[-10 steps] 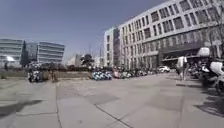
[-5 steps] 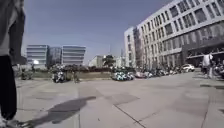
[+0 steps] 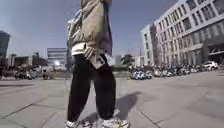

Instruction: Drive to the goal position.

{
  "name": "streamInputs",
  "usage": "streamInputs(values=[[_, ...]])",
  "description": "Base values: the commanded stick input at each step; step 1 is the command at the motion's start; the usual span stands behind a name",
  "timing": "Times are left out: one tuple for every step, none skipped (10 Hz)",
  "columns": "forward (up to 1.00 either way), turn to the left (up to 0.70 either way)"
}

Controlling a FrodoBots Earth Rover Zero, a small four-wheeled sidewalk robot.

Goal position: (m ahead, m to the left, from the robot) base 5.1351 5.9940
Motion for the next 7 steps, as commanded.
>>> streamInputs(values=[[0.00, 0.50], [0.00, 0.50], [0.00, 0.50], [0.00, 0.50], [0.00, 0.50], [0.00, 0.50], [0.00, 0.50]])
